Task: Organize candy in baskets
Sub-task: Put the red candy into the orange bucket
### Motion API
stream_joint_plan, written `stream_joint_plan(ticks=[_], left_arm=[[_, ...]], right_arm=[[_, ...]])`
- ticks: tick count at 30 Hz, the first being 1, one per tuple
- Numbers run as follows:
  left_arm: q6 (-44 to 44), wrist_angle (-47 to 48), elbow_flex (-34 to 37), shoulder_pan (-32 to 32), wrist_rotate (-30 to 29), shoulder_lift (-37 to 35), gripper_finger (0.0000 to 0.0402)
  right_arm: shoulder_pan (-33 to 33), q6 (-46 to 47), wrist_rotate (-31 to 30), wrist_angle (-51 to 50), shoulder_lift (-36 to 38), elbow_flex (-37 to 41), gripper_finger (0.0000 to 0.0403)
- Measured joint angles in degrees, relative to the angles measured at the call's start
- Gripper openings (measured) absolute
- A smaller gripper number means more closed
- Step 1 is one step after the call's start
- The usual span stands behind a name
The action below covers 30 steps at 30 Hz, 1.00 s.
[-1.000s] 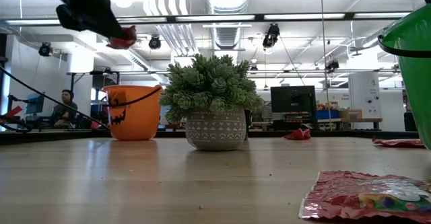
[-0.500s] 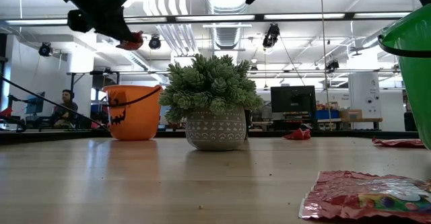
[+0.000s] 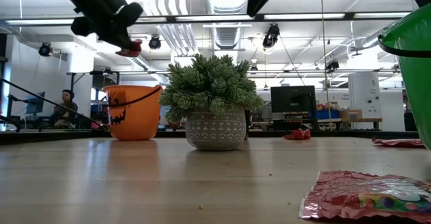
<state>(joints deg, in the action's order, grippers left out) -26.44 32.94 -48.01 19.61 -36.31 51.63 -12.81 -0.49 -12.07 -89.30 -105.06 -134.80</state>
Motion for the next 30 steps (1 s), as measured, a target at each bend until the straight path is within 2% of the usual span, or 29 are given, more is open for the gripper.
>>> stream_joint_plan(ticks=[8, 12, 22, 30], left_arm=[[5.4, -7.9, 0.0, 9.1, 7.4, 2.7, 0.0001], [6.5, -11.2, 0.0, 11.3, 8.4, 4.1, 0.0008], [8.0, -11.3, 0.0, 12.0, 9.4, 5.3, 0.0036], [8.0, -11.3, 0.0, 12.0, 9.9, 5.2, 0.0079]], right_arm=[[-5.8, -2.8, 0.0, -0.3, 0.0, 0.0, 0.0118], [-8.7, -4.1, 0.0, -0.8, 0.0, 0.0, 0.0118], [-14.2, -5.8, 0.0, -0.7, 0.2, 0.0, 0.0118], [-16.9, -7.4, 0.0, -0.7, 0.3, 0.0, 0.0118]])
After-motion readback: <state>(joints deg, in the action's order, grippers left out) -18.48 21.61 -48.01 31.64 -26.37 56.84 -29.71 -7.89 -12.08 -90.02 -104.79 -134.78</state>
